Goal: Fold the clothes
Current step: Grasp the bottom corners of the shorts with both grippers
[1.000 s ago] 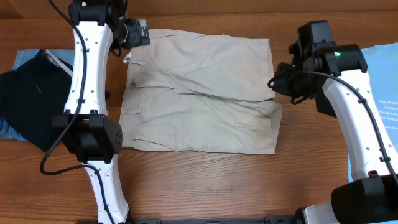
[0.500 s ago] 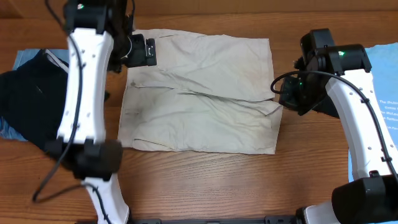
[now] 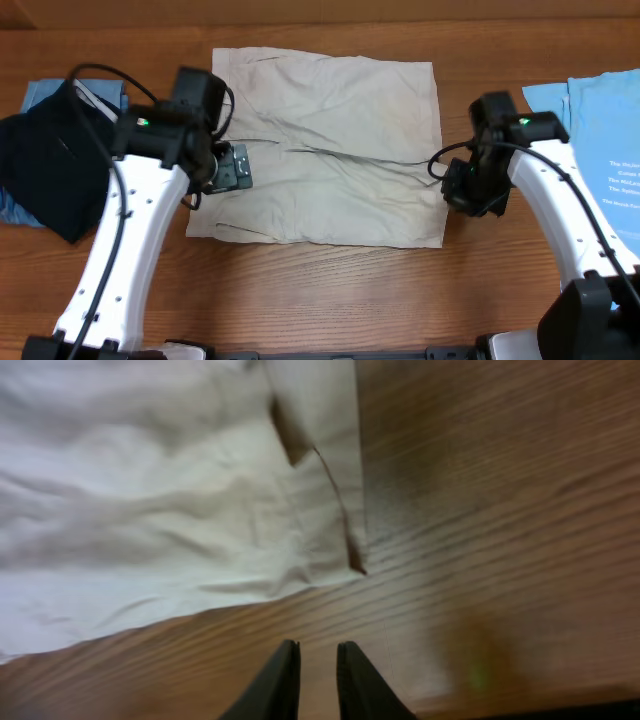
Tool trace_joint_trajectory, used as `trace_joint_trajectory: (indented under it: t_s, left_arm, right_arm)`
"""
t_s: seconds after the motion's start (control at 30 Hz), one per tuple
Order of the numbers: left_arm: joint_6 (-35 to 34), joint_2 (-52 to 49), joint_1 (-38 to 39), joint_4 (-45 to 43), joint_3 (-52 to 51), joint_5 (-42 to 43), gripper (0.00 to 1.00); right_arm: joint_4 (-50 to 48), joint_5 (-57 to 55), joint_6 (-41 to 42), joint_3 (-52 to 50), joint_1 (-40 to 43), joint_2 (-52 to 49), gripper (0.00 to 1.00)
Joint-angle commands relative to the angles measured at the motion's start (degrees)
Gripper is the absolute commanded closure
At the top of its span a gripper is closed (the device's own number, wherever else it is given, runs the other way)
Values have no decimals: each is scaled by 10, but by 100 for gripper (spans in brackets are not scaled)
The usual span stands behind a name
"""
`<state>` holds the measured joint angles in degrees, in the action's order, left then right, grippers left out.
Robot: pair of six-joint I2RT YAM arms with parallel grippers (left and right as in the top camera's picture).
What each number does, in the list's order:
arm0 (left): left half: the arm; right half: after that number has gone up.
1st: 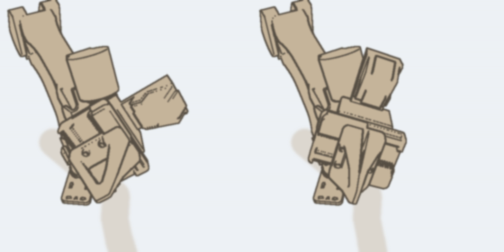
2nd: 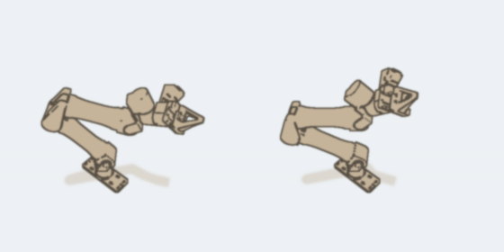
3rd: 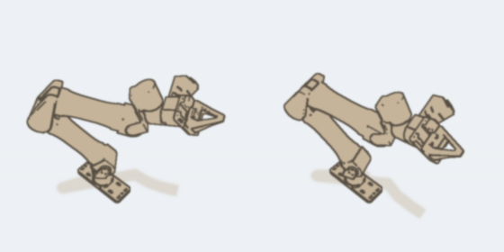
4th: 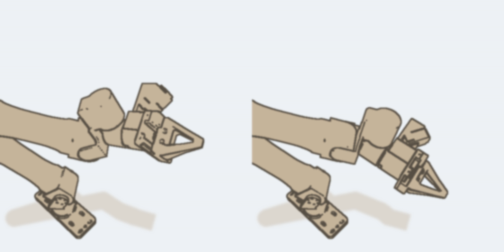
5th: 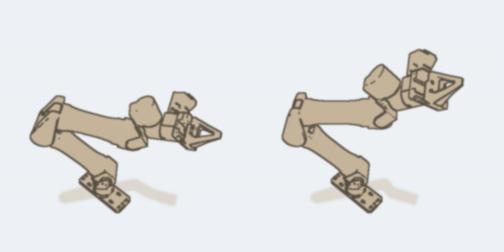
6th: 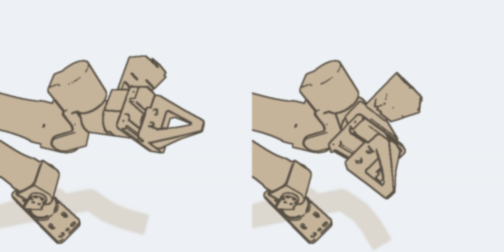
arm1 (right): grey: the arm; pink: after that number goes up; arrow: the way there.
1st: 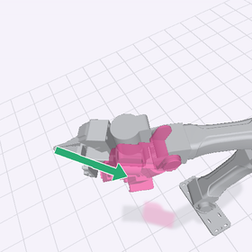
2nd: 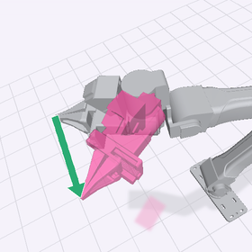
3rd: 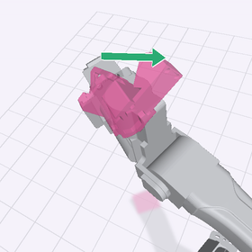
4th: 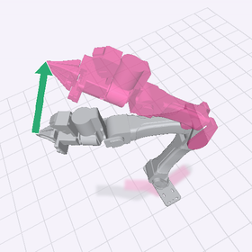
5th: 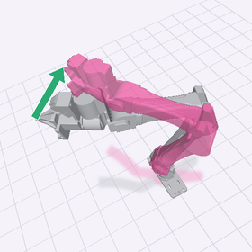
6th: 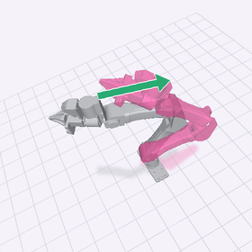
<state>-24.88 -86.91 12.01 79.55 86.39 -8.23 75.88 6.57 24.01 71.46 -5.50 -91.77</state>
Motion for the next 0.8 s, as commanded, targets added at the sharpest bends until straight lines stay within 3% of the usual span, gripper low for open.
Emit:
trace_joint_trajectory:
  t_s: [0.0, 0.07, 0.1, 0.27, 0.57, 0.67, 0.77]
  left_arm:
    - [-26, 7, -5, -78, -96, 20, 0]
    - [-26, 4, -12, -122, -135, 40, 0]
    - [-26, 0, -17, -139, -154, 50, 0]
    - [-25, -1, -41, -176, -197, 51, 0]
    - [-19, -1, -46, -218, -216, 51, 0]
    - [-19, -1, -46, -220, -216, 51, 0]
    - [-19, -1, -46, -220, -216, 51, 0]
  right_arm:
    - [-40, -5, 16, -60, 1, 11, 75]
    - [-80, -5, 16, -97, 1, 11, 46]
    - [-99, 0, 16, -117, 1, 11, 37]
    - [-149, 6, 38, -165, 1, 11, 24]
    - [-247, 40, 51, -240, 0, 11, 32]
    - [-252, 46, 108, -247, 0, 11, 36]
    - [-268, 96, 108, -247, 0, 11, 38]
